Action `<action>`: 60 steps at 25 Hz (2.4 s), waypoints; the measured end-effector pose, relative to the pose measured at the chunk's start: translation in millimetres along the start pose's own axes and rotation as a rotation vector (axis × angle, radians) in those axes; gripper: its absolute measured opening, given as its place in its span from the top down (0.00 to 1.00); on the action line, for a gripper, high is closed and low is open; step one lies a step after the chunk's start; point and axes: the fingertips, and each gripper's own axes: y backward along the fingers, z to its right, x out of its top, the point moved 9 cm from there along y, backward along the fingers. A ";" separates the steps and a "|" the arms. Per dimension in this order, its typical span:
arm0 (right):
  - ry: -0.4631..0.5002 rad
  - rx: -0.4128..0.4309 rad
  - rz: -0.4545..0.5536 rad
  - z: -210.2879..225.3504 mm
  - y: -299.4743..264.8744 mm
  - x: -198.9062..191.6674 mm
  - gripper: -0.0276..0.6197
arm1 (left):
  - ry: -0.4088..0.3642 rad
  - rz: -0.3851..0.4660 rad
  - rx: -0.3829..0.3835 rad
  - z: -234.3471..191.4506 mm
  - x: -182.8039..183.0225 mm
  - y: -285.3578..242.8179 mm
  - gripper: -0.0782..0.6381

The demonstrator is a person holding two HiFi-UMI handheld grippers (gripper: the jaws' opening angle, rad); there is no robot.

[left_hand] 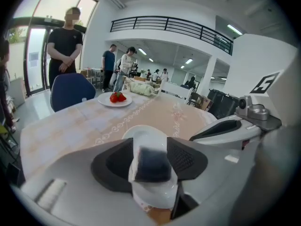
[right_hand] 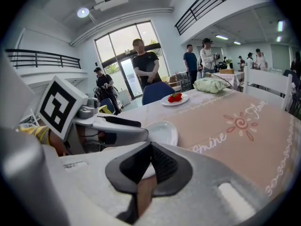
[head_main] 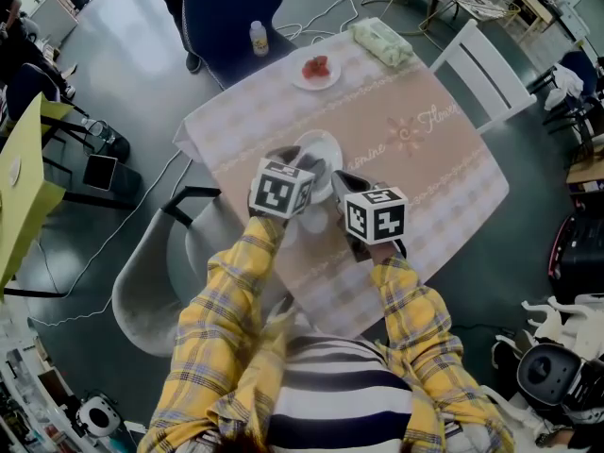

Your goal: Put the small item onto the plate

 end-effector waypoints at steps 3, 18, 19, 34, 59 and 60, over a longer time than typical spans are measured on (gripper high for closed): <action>-0.002 -0.001 0.002 0.3 1.2 -0.5 0.96 | -0.009 0.079 0.005 4.5 -3.2 15.7 0.70; 0.015 0.007 0.022 -16.8 16.8 -9.2 0.96 | 0.099 0.195 -0.029 23.3 -32.6 68.2 0.89; 0.015 0.005 0.025 -18.5 19.0 -10.8 0.96 | 0.106 0.197 -0.024 23.5 -35.7 71.2 0.89; -0.002 -0.050 0.035 -42.5 50.4 -44.2 0.96 | 0.121 0.161 -0.049 42.5 -80.4 104.1 0.89; -0.042 -0.050 -0.023 -73.2 81.4 -104.0 0.96 | 0.166 0.122 -0.108 70.5 -127.6 133.5 0.89; -0.042 -0.052 -0.021 -73.2 82.2 -103.9 0.96 | 0.166 0.123 -0.110 70.4 -127.7 134.2 0.89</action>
